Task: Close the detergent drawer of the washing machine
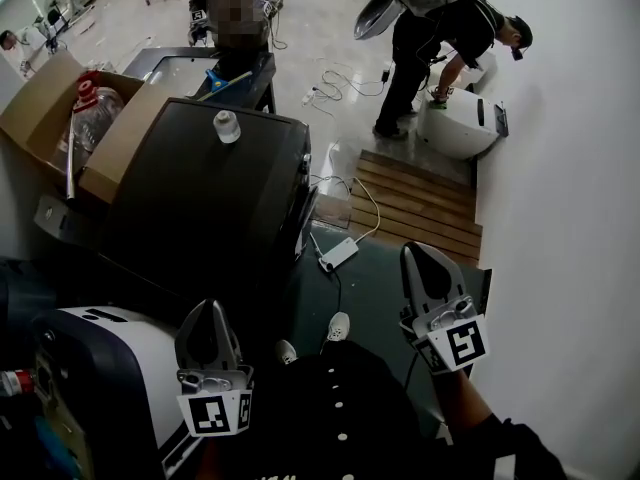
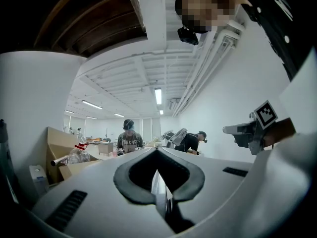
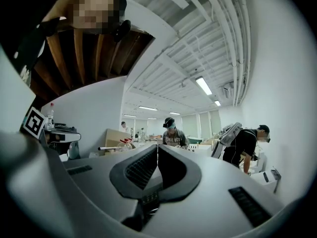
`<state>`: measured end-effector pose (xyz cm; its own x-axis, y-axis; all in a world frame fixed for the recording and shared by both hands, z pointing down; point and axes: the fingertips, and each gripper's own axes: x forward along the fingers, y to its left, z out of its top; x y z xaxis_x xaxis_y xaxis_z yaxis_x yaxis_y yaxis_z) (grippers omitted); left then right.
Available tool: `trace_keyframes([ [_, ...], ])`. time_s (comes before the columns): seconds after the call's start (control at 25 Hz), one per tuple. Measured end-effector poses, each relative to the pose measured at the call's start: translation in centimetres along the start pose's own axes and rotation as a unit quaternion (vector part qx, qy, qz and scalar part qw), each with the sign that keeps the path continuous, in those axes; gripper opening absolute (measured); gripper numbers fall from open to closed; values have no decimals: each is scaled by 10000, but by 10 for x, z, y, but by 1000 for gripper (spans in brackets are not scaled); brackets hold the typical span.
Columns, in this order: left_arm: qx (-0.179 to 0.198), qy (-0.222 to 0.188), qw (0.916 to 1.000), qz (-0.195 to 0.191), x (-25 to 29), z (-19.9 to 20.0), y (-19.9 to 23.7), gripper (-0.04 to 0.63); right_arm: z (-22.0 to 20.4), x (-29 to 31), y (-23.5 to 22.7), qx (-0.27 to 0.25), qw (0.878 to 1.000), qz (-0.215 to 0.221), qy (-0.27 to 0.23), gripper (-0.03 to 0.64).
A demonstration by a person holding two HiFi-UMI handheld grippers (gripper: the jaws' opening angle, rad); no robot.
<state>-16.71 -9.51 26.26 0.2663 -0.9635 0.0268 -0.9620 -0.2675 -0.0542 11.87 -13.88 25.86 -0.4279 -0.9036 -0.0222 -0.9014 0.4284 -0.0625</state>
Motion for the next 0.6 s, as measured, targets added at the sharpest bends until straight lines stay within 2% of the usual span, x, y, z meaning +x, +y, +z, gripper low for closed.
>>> trace_keyframes([
  [0.32, -5, -128, 9999, 110, 7, 9, 17, 6, 15, 0, 0, -252, 9995, -106, -150, 32],
  [0.48, 68, -204, 9995, 219, 11, 14, 29, 6, 11, -3, 0, -342, 9993, 56, -161, 32],
  [0.6, 129, -230, 9993, 252, 14, 16, 34, 6, 18, 1, -2, -324, 9993, -67, -200, 32],
])
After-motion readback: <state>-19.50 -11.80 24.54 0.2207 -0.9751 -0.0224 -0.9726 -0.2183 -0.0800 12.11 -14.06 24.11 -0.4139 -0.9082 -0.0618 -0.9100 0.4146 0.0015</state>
